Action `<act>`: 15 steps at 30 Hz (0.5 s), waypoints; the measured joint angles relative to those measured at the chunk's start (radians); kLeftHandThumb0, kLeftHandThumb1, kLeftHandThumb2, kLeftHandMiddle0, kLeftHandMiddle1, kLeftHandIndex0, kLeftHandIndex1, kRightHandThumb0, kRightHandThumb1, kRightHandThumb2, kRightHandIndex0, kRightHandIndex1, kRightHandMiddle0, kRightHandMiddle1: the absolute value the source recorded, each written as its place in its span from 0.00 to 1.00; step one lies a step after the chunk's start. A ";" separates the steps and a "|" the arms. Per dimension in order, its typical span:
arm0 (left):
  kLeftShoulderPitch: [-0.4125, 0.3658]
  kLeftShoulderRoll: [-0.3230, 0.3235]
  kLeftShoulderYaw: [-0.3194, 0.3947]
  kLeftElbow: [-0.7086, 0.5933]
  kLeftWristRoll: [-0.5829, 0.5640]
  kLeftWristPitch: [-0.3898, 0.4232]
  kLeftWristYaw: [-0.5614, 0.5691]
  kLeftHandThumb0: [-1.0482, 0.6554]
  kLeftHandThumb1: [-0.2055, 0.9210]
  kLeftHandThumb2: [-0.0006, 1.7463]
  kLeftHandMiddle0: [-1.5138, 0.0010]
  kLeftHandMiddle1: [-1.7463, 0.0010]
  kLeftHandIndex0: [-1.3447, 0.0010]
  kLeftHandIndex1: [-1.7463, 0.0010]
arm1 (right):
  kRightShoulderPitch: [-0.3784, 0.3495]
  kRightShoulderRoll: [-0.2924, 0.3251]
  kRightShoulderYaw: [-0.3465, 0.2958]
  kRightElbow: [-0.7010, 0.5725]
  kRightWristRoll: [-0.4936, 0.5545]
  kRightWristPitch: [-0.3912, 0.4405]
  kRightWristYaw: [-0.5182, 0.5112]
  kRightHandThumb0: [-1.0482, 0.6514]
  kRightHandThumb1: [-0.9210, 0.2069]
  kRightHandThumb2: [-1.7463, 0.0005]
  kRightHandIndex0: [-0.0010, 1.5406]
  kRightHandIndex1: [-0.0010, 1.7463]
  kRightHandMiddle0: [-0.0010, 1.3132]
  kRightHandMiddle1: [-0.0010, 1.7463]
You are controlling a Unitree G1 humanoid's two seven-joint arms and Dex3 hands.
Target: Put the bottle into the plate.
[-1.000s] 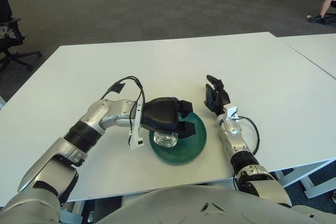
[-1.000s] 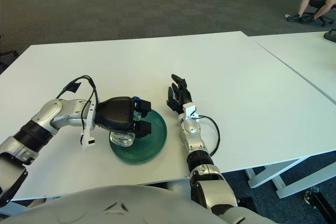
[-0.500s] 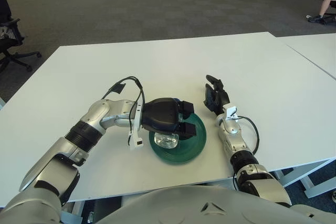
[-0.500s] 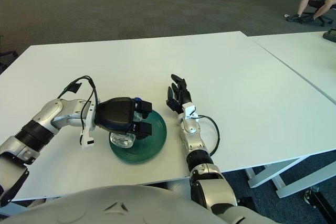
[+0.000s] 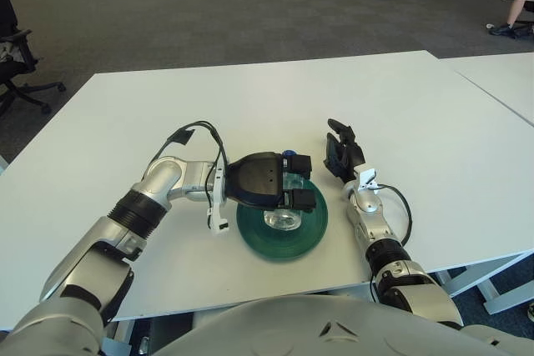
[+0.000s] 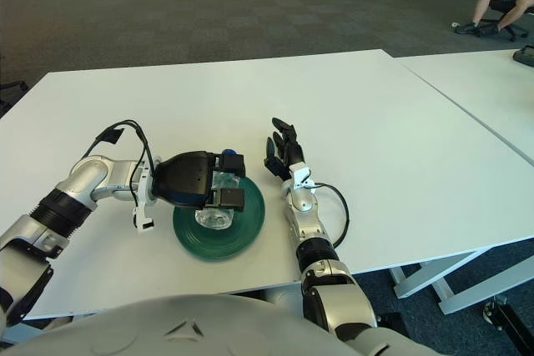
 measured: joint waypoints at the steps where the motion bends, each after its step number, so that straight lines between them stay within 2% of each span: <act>1: -0.003 0.007 -0.007 -0.001 0.016 0.013 0.025 0.10 1.00 0.50 0.94 0.93 1.00 0.78 | -0.004 0.000 -0.003 0.003 0.003 0.006 0.003 0.20 0.00 0.56 0.19 0.01 0.00 0.37; 6: -0.009 0.027 -0.040 -0.002 0.053 0.058 0.126 0.07 1.00 0.53 0.95 0.96 1.00 0.84 | -0.022 0.003 -0.018 0.012 0.028 0.029 0.024 0.21 0.00 0.57 0.19 0.01 0.00 0.36; 8: -0.011 0.029 -0.055 -0.001 0.057 0.074 0.166 0.06 1.00 0.54 0.96 0.97 1.00 0.88 | -0.026 0.003 -0.024 0.015 0.037 0.031 0.034 0.21 0.00 0.58 0.18 0.00 0.00 0.33; 15: -0.022 0.030 -0.099 0.017 0.084 0.137 0.280 0.04 1.00 0.55 0.97 0.99 1.00 0.94 | -0.042 -0.004 -0.043 0.046 0.068 0.022 0.105 0.21 0.00 0.57 0.16 0.00 0.00 0.28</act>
